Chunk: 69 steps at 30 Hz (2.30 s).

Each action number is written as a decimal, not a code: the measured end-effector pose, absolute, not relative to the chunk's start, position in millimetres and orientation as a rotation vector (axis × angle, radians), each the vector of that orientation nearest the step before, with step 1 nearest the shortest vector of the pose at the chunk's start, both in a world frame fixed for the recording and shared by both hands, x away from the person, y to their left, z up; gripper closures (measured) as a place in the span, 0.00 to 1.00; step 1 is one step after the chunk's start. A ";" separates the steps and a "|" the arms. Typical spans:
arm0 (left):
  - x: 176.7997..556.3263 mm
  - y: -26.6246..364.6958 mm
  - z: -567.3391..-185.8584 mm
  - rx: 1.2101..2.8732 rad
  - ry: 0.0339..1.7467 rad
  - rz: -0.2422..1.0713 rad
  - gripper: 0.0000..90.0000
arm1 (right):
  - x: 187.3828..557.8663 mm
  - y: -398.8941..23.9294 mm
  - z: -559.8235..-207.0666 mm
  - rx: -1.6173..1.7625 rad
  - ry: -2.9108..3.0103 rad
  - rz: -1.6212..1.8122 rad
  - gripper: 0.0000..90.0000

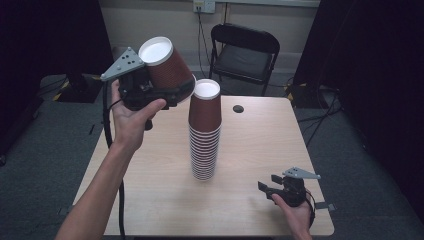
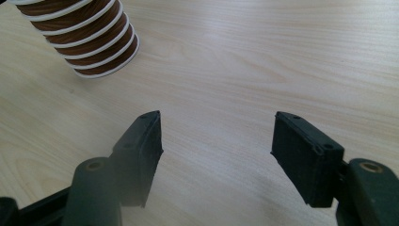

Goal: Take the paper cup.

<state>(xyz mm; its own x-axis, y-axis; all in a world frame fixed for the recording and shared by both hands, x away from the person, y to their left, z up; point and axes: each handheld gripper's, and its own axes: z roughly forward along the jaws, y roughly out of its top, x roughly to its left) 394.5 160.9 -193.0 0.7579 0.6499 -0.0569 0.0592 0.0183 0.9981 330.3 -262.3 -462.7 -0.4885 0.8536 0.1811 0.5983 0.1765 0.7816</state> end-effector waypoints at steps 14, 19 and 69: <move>391.7 184.5 -215.0 1.539 0.666 0.499 0.13 | 331.1 -259.4 -463.4 1.377 2.171 1.209 0.37; 389.5 188.1 -225.8 1.559 0.679 0.478 0.13 | 331.0 -259.2 -463.6 1.374 2.173 1.207 0.37; 345.2 174.8 -351.3 1.681 0.768 0.283 0.13 | 319.3 -240.1 -453.0 1.215 2.212 1.304 0.40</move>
<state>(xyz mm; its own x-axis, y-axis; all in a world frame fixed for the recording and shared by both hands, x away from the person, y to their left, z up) 345.2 174.8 -351.3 0.7522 0.6223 -0.2167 0.3334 -0.0757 0.9397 319.3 -240.1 -453.0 -0.5974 0.7872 0.1532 0.5153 0.2304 0.8255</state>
